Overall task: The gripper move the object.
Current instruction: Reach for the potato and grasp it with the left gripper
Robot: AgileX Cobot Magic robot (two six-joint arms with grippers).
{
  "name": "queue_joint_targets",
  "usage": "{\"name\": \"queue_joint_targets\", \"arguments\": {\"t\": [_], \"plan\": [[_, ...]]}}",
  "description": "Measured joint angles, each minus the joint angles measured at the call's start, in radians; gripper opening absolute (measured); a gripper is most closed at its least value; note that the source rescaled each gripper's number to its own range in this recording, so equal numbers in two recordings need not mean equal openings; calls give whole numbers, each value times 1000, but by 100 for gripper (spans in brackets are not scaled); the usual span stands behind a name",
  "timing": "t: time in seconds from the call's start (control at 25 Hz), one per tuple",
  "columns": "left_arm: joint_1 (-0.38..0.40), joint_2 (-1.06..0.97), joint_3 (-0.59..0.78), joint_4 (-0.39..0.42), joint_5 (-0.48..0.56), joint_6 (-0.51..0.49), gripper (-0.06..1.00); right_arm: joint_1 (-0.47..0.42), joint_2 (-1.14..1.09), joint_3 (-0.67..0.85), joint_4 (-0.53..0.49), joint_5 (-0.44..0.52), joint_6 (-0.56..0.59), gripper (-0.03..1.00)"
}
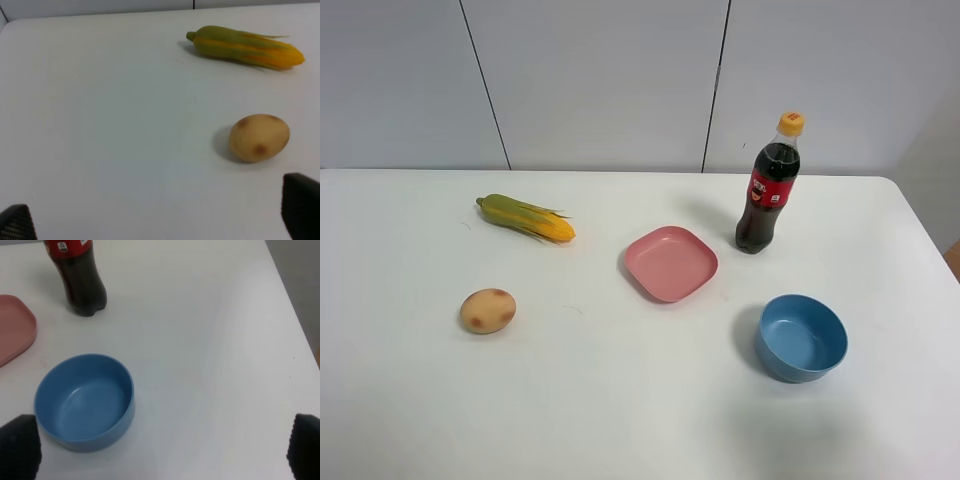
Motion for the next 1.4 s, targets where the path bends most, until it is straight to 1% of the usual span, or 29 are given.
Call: {"name": "queue_joint_targets", "arguments": {"t": [1.08,1.2,1.4], "plan": [[0,4,0,-7,0,7,100,0,0,0,0,0,0,100],[0,63,-7,-9,4,13,100,0,0,0,0,0,0,100],[0,286,-92,-44,2,20,100,0,0,0,0,0,0,100]]}}
